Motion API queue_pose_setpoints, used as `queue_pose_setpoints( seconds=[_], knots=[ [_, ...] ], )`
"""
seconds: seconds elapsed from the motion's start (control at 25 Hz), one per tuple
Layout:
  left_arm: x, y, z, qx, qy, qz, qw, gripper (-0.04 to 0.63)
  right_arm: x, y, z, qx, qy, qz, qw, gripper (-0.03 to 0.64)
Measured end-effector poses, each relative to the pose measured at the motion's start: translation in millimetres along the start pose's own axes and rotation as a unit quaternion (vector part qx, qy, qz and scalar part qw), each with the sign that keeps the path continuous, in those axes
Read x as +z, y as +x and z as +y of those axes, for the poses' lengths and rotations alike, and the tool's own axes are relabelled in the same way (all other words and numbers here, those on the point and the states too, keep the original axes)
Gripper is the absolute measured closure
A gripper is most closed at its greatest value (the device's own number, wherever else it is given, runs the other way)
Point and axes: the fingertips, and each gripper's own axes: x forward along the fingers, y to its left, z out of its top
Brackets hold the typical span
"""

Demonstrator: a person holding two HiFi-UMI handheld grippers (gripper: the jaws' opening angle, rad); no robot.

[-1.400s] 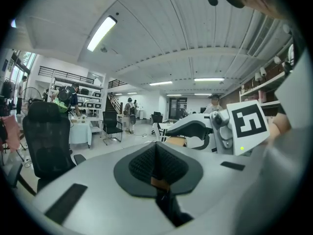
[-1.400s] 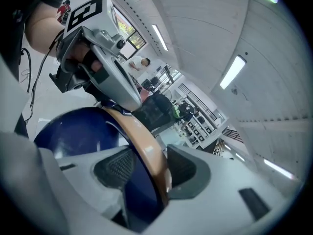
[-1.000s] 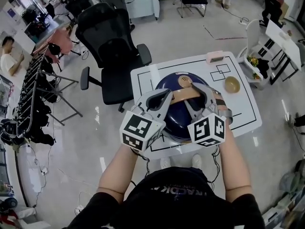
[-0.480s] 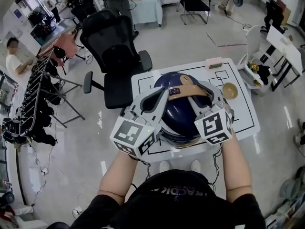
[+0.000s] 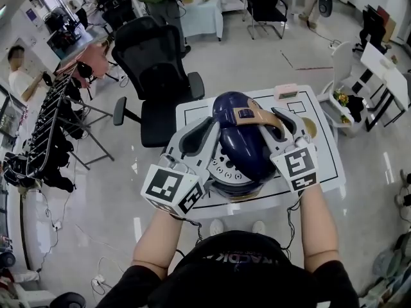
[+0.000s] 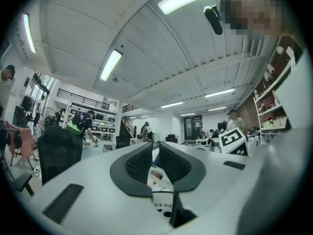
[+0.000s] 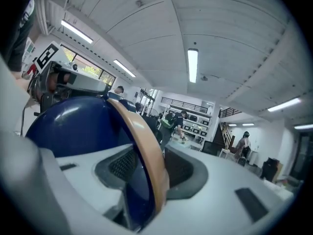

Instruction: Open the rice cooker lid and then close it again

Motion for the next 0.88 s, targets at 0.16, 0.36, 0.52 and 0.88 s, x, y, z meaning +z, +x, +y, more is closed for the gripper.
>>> queue_pose_setpoints(
  seconds=[0.16,0.36,0.52,0.88],
  knots=[
    [-3.4,-0.1,-2.2,0.017,-0.008,-0.002,0.9998,0.545,-3.3,-8.7,-19.4,0.001,0.043,-0.017,0.999,0.446],
    [-11.3,6.1,-16.2,0.021,-0.014,0.005,0.9997,0.543,-10.1,-17.8,-39.2,0.007,0.084,-0.028,0.996,0.449],
    [-19.1,12.5,-27.1,0.022,-0.016,0.011,0.9996,0.541,-15.5,-22.6,-49.9,0.008,0.106,-0.036,0.994,0.454],
    [-36.9,26.9,-53.8,0.023,-0.024,0.028,0.9991,0.538,-27.2,-34.1,-75.3,0.017,0.151,-0.049,0.987,0.463]
  ],
)
